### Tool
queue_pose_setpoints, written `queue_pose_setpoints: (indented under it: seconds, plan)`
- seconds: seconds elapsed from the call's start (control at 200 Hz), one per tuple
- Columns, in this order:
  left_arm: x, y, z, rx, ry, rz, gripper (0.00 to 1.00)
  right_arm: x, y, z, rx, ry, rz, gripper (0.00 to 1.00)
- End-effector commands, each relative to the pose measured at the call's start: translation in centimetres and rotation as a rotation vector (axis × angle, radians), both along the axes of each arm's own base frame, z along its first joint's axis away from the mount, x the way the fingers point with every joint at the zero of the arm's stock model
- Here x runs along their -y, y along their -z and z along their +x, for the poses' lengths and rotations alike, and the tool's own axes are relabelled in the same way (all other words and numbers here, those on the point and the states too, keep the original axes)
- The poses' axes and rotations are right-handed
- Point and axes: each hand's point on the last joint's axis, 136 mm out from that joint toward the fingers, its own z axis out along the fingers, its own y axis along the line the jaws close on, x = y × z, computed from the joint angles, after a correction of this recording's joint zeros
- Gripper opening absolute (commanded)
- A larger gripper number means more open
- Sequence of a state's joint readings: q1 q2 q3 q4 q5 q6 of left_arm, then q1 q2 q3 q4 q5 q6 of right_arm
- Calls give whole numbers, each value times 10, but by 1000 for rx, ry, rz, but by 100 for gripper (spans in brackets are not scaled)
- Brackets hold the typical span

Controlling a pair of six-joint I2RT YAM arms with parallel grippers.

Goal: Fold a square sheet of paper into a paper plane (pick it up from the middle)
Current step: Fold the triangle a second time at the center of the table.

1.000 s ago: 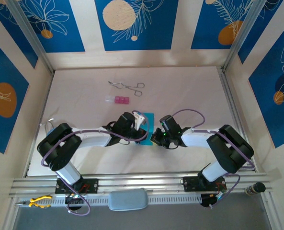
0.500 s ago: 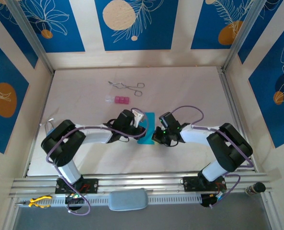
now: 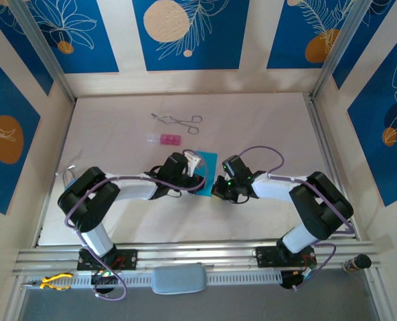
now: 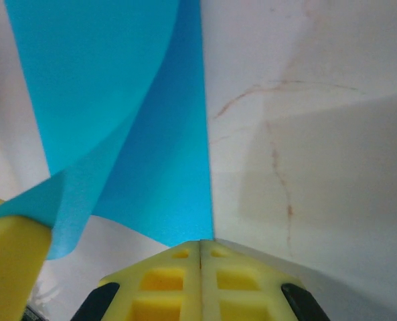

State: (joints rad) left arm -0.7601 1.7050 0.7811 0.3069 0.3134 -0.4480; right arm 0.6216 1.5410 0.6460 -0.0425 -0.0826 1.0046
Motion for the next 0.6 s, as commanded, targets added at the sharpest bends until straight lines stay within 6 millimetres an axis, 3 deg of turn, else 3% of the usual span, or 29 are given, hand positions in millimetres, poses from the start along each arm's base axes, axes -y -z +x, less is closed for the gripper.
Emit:
queue_pose_setpoints:
  seconds: [0.0,0.19,0.475,0.595]
  plan:
    - [3,-4,4,-9,-1,-29,0,-13,-13,3,27,-14,68,0]
    - [4,-10,4,-26,-18,-58,0,-18,-12,9,43,24,91,0]
    - [4,-11,4,-39,-38,-80,0,-21,4,12,25,71,109,0]
    - [4,-10,4,-37,-38,-76,0,-13,16,6,2,74,57,0]
